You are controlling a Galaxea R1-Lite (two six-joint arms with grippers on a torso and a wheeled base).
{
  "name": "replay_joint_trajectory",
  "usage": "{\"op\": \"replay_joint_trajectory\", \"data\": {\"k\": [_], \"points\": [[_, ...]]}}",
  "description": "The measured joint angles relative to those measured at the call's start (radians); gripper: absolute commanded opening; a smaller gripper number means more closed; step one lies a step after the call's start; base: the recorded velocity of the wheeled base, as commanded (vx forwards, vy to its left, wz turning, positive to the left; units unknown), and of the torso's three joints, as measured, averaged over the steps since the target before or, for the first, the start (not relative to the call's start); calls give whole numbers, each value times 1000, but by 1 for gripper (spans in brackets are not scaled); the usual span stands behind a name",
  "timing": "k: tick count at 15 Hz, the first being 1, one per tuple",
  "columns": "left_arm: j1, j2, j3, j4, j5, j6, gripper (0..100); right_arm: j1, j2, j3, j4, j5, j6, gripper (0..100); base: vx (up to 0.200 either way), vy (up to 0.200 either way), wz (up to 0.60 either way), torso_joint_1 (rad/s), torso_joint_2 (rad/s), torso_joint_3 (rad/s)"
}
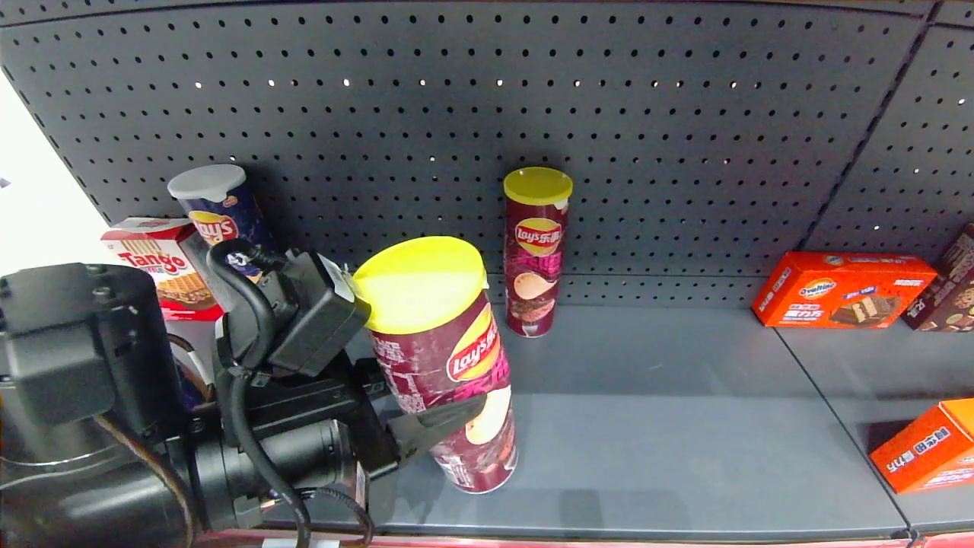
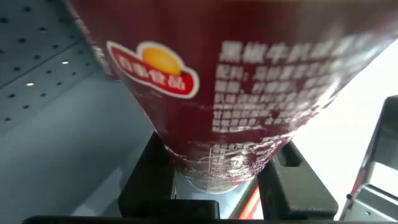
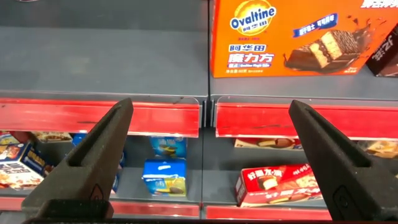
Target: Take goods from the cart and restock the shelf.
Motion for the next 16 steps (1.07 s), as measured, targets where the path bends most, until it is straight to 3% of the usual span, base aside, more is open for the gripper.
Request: {"op": "replay_joint_trajectory", "data": {"k": [4,10,13,16], "points": [[50,-23,29,0,-1,0,0,2,12,-27,10,25,-17,100,0,0,0,0,0,0],[103,-74,113,-28,-3,-1,0,44,403,-309,-44,258,-127,100,0,0,0,0,0,0],[127,-82,113,-31,-3,-1,0,156,646,-381,-154,292,-144,100,0,0,0,0,0,0],[131,-85,111,-31,-3,-2,0,299,878,-455,-269,251,-155,100,0,0,0,0,0,0]]}}
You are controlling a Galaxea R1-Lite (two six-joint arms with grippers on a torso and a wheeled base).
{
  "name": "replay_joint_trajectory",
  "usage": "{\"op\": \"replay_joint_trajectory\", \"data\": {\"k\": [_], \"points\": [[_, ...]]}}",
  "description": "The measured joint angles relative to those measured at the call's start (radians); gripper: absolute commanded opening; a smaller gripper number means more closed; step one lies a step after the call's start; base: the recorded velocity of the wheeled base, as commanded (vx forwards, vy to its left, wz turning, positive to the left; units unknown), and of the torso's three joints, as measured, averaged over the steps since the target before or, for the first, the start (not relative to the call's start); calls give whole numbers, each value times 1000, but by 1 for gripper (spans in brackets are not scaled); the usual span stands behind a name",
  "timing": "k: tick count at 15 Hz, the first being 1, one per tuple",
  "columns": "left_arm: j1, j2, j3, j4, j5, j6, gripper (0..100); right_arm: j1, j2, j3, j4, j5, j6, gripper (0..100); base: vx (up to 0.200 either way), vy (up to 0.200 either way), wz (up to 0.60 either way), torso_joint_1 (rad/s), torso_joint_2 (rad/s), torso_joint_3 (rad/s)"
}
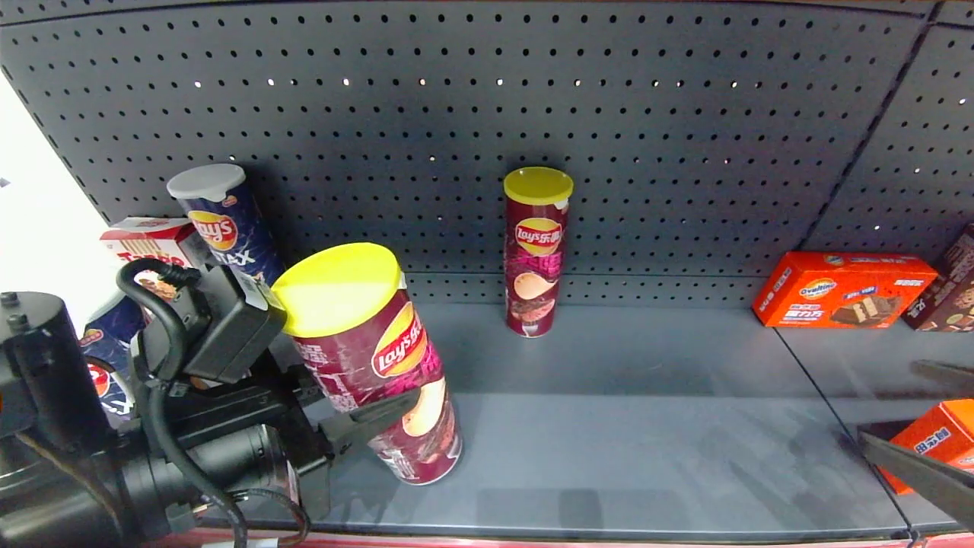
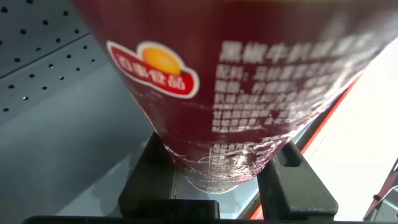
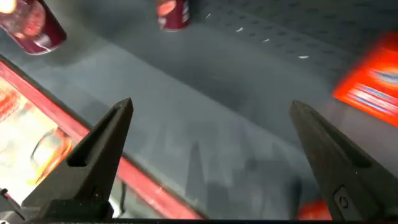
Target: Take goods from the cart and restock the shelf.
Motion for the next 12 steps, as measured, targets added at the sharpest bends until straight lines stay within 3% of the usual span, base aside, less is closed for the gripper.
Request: {"op": "replay_joint_trajectory", "data": {"k": [6,10,12], "points": [[2,-2,-1,1,-1,-3,0,174,285,-156,-41,-20,18,100,0,0,0,0,0,0],[2,-3,1,5,-1,-8,0,163,420,-244,-118,82,27,100,0,0,0,0,0,0],[7,-2,-4,4,-1,-8,0,128,511,-271,-301,126,22,100,0,0,0,0,0,0]]}}
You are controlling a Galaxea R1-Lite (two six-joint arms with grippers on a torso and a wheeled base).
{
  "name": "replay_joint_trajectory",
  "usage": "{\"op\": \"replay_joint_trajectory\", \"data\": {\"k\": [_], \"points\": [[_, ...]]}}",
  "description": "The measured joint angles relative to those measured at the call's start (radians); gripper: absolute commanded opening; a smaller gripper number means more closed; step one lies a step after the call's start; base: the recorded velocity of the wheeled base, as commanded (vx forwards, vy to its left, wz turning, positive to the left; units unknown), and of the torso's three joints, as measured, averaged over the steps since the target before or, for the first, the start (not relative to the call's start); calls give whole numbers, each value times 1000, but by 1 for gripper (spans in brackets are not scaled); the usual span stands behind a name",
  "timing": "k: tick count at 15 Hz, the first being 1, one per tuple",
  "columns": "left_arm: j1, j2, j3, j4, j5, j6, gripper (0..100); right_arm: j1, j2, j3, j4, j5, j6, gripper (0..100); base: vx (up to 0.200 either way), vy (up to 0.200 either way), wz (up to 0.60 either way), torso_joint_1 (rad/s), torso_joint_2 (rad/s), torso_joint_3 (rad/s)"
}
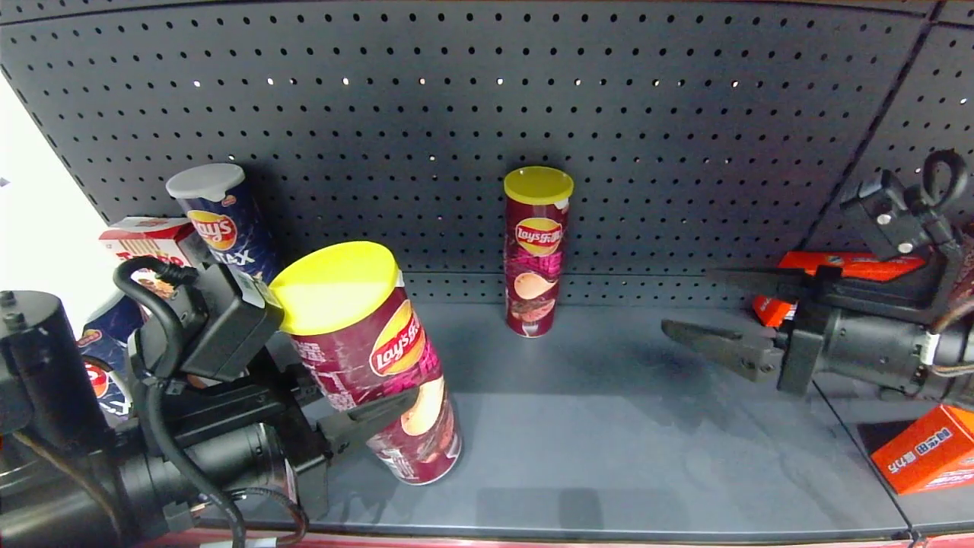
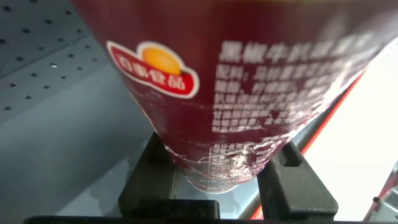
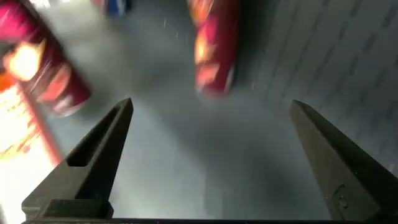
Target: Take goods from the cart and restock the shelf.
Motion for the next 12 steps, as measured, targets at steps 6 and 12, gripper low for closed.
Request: {"op": "replay_joint_trajectory", "data": {"k": [6,12], "points": [[46,5,-16,-1,2,-1,0,-108,279,-52,-373,397,-2,100,0,0,0,0,0,0],[47,5,-6,0,1,-1,0,-96,447,-210,-401,496,5,100,0,0,0,0,0,0]]}}
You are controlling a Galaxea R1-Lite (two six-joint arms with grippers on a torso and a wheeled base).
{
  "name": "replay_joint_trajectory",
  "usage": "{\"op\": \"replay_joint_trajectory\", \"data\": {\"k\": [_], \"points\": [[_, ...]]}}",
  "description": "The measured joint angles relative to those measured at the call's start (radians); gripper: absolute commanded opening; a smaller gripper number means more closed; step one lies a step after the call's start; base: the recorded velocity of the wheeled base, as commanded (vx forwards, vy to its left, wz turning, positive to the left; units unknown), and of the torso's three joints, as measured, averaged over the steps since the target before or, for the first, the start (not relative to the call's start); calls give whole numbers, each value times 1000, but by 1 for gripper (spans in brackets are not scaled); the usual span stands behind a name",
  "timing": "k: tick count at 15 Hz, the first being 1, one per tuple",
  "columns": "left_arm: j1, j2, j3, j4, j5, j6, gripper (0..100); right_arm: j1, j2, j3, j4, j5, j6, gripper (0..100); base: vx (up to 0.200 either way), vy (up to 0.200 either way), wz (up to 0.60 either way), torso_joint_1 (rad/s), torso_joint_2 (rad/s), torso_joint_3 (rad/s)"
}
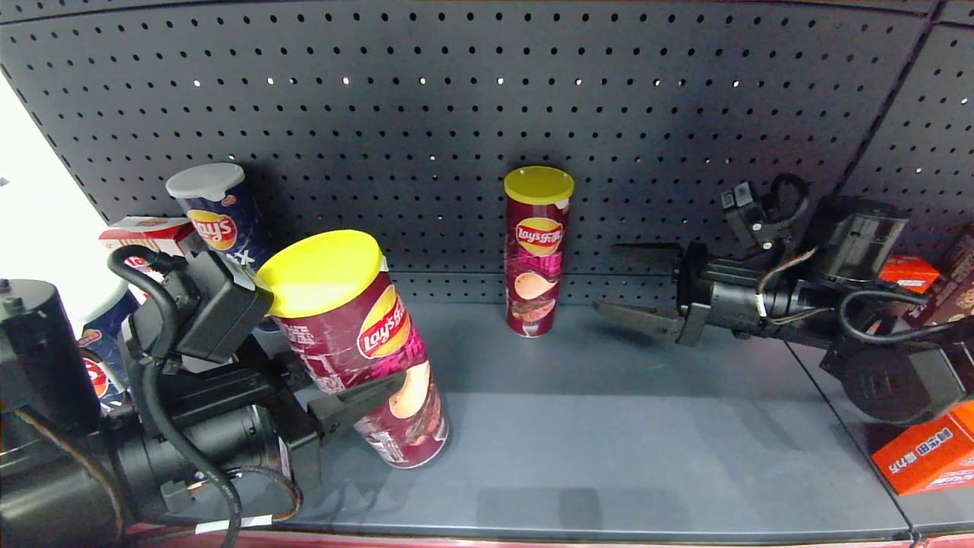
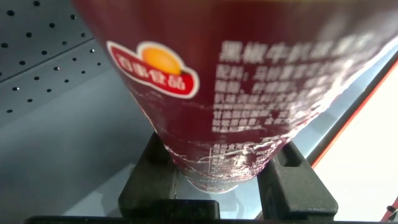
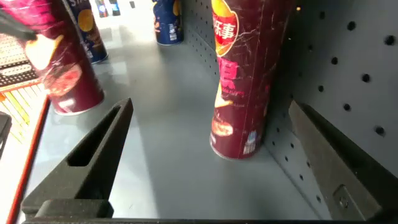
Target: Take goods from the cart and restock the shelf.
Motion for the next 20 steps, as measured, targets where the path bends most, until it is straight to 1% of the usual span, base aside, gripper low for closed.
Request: {"op": "replay_joint_trajectory", "data": {"k": [8,20], "points": [[0,-1,3,0,-2,0,0,47,132,-106,18,1,1,100,0,0,0,0,0,0],[0,-6,28,0,0,-2,0,70,303,-291,51,1,1,100,0,0,0,0,0,0]]}}
